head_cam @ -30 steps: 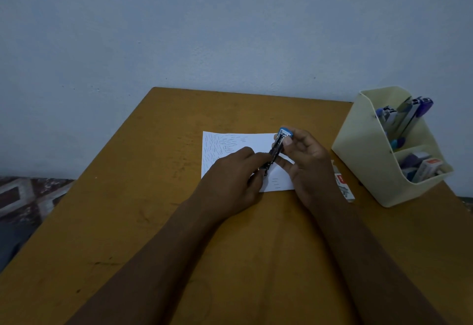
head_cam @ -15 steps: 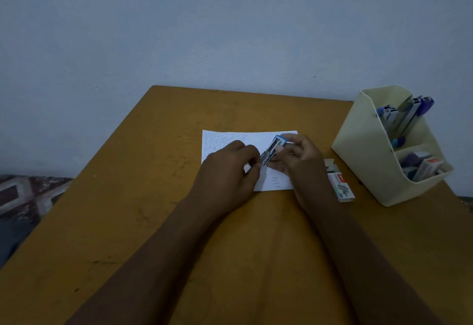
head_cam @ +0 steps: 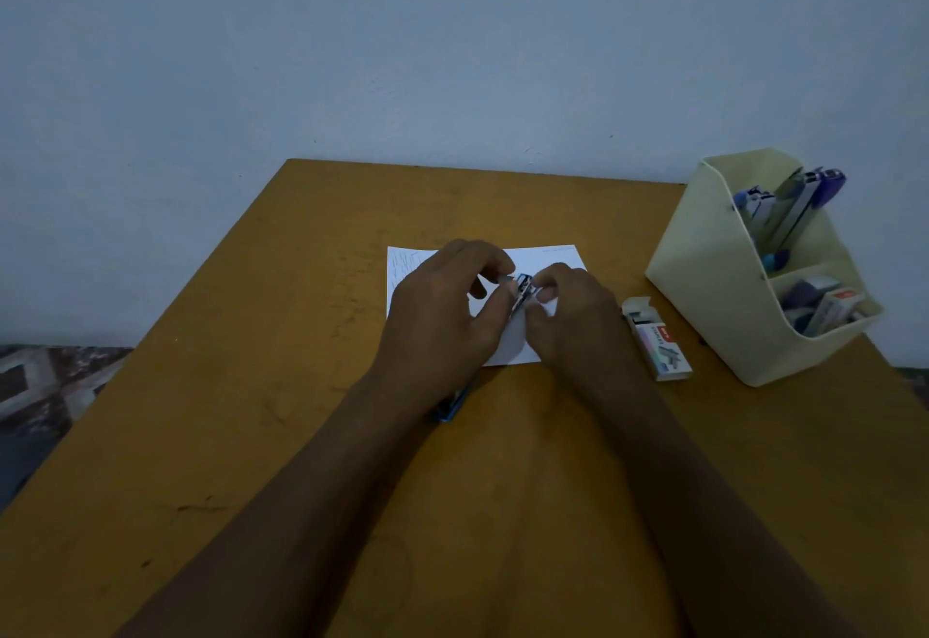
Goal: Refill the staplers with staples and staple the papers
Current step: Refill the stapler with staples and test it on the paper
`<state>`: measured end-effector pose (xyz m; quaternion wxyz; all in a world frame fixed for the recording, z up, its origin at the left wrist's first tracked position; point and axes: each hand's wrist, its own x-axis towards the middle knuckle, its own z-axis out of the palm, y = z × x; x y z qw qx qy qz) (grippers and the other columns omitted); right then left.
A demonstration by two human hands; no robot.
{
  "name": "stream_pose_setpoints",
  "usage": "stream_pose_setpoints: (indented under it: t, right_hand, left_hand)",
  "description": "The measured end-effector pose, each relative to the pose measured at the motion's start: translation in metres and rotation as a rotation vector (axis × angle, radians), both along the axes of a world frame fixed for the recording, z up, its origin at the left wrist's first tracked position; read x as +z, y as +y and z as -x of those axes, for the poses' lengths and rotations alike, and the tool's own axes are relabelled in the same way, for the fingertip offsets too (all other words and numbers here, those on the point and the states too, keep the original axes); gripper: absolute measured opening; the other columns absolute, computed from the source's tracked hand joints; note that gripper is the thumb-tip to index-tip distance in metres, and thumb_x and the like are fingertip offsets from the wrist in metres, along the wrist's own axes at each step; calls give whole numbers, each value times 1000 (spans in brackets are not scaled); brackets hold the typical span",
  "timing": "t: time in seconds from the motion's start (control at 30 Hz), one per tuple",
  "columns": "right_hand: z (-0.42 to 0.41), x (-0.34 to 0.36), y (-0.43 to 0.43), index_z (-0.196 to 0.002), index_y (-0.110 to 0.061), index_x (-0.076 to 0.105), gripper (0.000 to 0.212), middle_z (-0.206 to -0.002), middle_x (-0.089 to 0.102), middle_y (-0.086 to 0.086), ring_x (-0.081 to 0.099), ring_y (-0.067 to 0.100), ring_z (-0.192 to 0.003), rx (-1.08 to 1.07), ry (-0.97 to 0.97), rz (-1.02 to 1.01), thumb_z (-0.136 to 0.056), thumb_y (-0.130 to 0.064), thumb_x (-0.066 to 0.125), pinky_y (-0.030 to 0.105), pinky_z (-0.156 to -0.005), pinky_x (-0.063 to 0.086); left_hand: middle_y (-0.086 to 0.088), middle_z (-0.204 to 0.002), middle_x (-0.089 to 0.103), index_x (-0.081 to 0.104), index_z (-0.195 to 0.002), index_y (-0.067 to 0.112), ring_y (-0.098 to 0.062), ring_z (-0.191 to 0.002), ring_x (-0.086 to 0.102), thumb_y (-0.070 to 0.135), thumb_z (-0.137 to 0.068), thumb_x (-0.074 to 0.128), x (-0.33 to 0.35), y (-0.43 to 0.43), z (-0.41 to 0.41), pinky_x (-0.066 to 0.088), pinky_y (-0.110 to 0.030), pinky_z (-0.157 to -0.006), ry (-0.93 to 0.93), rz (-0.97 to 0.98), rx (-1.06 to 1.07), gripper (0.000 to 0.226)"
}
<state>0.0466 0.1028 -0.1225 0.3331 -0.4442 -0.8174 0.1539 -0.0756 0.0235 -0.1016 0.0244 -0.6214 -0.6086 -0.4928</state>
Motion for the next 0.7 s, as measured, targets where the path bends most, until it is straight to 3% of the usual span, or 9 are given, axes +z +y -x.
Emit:
stream_pose_setpoints:
  t: [0.17, 0.3, 0.4, 0.47, 0.57, 0.7]
  right_hand:
    - [-18, 16, -2, -87, -4, 68, 9, -89, 69, 10, 57, 15, -75, 10, 36, 62, -85, -5, 59, 15, -62, 37]
    - [-47, 36, -13, -85, -8, 68, 13, -87, 68, 4, 52, 11, -73, -22, -16, 95, -87, -9, 55, 16, -60, 35]
    - [-80, 50, -28, -80, -14, 65, 11, -75, 60, -5, 49, 4, -63, -63, 6, 117, -86, -13, 56, 6, -57, 34]
    - [-110, 60, -40, -79, -17, 65, 8, -71, 58, -10, 51, 1, -63, -112, 28, 140, -84, -16, 59, 6, -59, 36]
    - [-168, 70, -58, -81, -20, 64, 6, -72, 57, -12, 52, 0, -66, -221, 22, 150, -85, -18, 60, 6, -62, 37]
    - [-249, 79, -85, -87, -15, 64, 6, -79, 61, -2, 57, 13, -75, -407, 39, 188, -87, -18, 59, 14, -58, 39]
  left_hand:
    - [7, -92, 67, 69, -95, 17, -3, -75, 61, 19, -87, 66, 8, -3, -1, 51, -18, -67, -57, 119, -25, 9]
    - [7, -90, 68, 71, -93, 16, -3, -76, 61, 18, -86, 69, 25, -3, -23, 48, -11, -68, -41, 172, -104, 8]
    - [7, -88, 68, 71, -90, 15, -6, -74, 61, 13, -82, 72, 37, 1, -51, 49, -14, -67, -50, 193, -191, 8]
    - [7, -86, 70, 72, -89, 16, -7, -71, 60, 9, -80, 72, 44, 3, -75, 51, -19, -67, -41, 237, -263, 11]
    - [7, -87, 70, 73, -91, 18, -5, -75, 59, 11, -83, 70, 54, 0, -120, 46, -10, -66, 23, 290, -400, 11]
    - [9, -88, 67, 74, -95, 19, 2, -77, 58, 19, -83, 73, 60, -8, -186, 45, -6, -71, 44, 411, -573, 11]
